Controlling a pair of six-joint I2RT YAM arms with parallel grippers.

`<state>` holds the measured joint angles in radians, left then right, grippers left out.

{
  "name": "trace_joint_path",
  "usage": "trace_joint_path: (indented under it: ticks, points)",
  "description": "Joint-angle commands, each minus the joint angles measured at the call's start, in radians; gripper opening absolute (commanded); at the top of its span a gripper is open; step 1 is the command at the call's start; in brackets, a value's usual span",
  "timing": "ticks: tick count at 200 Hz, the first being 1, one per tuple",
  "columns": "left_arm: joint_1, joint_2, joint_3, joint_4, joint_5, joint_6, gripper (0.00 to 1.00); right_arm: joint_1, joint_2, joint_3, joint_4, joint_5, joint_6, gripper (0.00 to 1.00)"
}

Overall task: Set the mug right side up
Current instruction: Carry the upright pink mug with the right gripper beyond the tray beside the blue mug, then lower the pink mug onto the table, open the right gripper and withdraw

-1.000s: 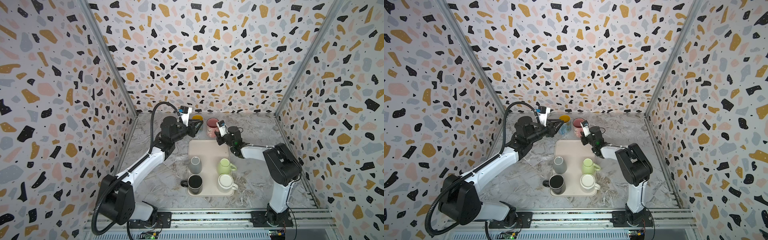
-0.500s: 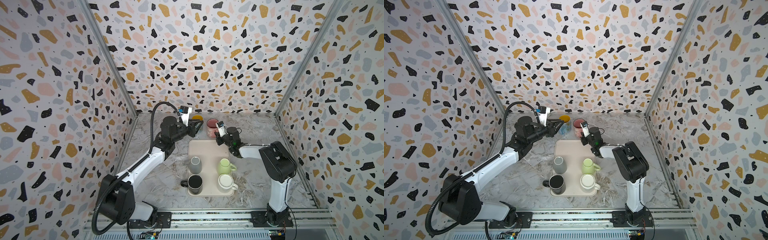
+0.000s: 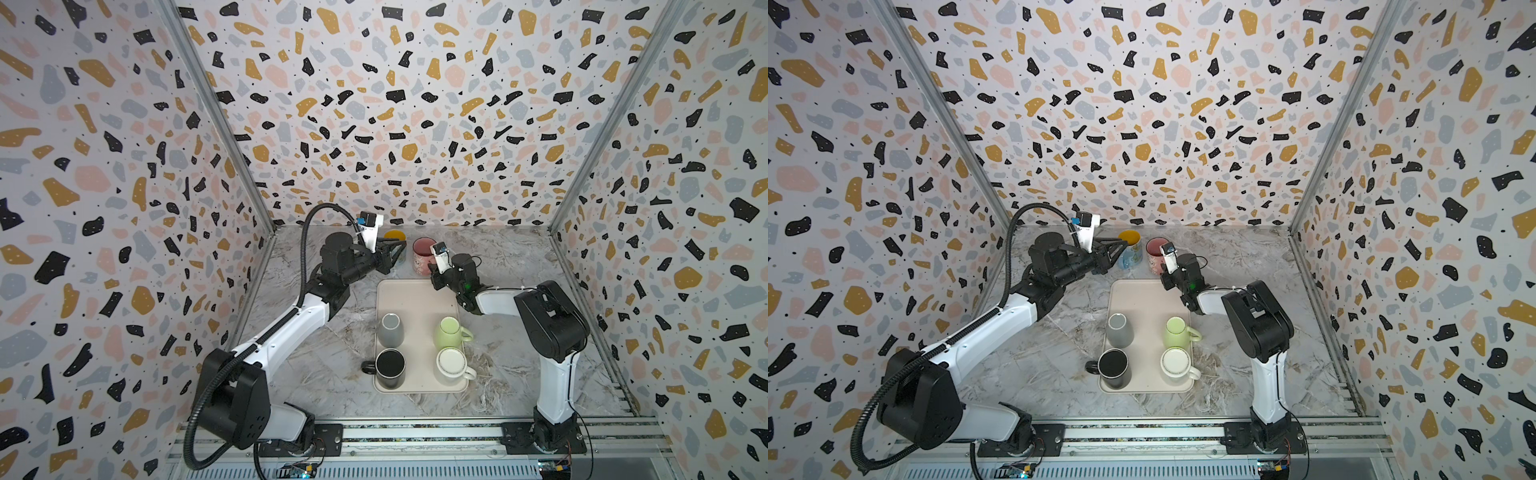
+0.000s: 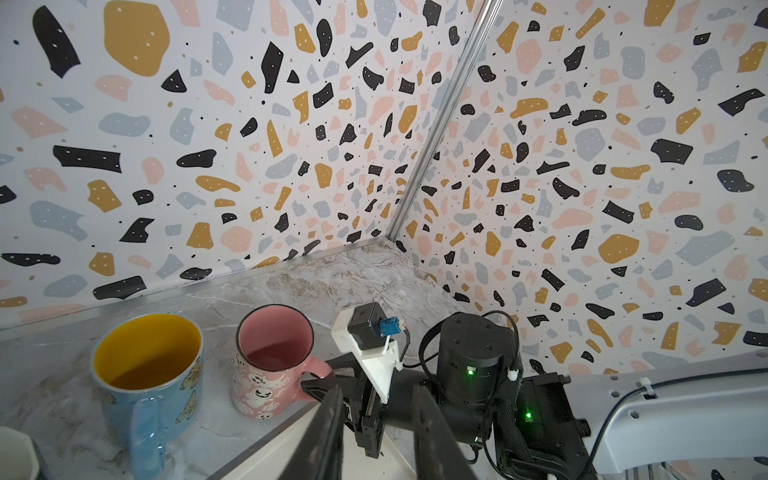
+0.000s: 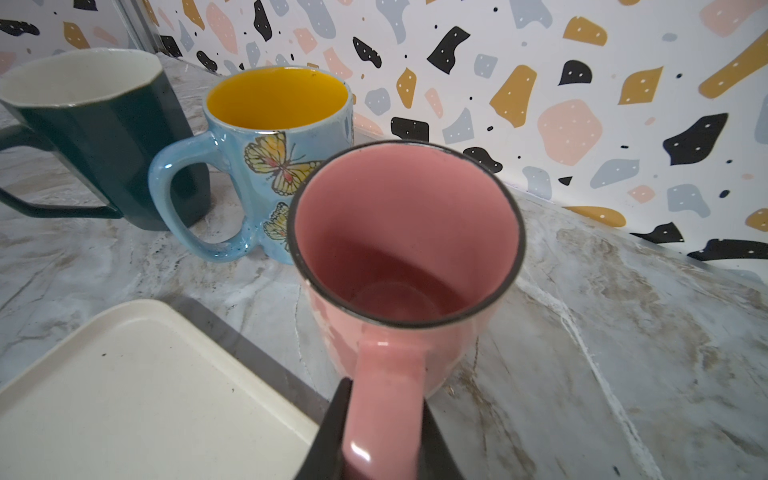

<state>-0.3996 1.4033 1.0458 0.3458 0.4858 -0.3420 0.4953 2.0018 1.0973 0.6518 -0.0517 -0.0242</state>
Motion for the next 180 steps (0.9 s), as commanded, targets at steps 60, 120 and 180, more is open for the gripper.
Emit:
trace_joint_path:
  ticks: [60,120,180]
  points:
    - [0.007,0.0,-0.015,0.073,0.02,-0.002,0.3,-0.003,-0.042,0.029,0.104,0.004,0.012,0.28]
    - [0.007,0.001,-0.014,0.076,0.029,-0.002,0.3,-0.003,-0.062,0.003,0.099,0.006,0.014,0.33]
    - [0.015,-0.016,-0.013,0.06,0.009,0.012,0.31,-0.003,-0.281,-0.089,0.002,0.046,0.039,0.51]
